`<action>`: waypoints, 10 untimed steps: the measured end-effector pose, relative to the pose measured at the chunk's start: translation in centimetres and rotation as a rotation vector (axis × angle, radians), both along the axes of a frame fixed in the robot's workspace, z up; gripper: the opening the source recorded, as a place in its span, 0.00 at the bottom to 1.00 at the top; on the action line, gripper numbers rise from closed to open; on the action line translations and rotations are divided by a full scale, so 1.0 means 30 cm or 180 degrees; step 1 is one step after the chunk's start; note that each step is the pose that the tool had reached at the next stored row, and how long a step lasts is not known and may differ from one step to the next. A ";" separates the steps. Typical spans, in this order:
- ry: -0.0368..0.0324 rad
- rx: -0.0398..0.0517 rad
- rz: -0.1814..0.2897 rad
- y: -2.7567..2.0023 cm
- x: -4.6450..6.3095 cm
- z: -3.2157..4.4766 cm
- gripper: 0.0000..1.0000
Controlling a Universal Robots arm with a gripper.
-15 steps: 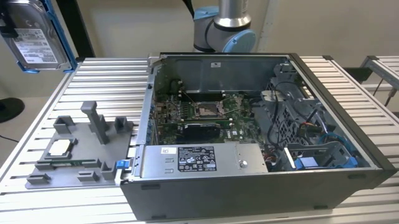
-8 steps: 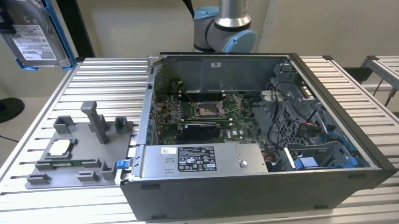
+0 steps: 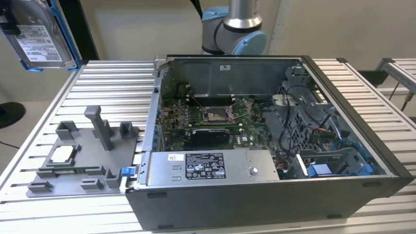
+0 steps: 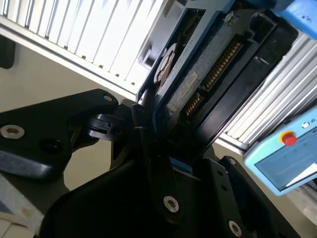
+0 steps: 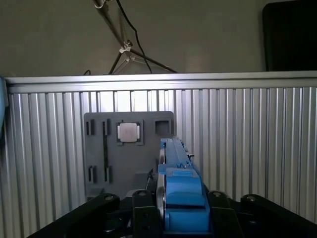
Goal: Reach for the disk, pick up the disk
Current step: 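Pick up the disk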
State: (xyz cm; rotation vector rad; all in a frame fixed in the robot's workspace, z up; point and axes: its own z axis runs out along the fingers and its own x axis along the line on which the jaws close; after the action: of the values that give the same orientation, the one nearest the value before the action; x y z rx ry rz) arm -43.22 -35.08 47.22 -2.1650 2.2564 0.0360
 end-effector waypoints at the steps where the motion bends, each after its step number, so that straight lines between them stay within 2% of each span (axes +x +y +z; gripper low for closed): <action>1: 0.0000 0.0009 0.0000 0.000 0.006 0.000 0.00; 10: 0.0003 0.0095 0.0000 0.000 0.061 0.002 0.00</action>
State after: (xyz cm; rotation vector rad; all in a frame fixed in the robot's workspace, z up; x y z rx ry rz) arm -41.38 -35.08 47.28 -2.1508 2.2415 0.0702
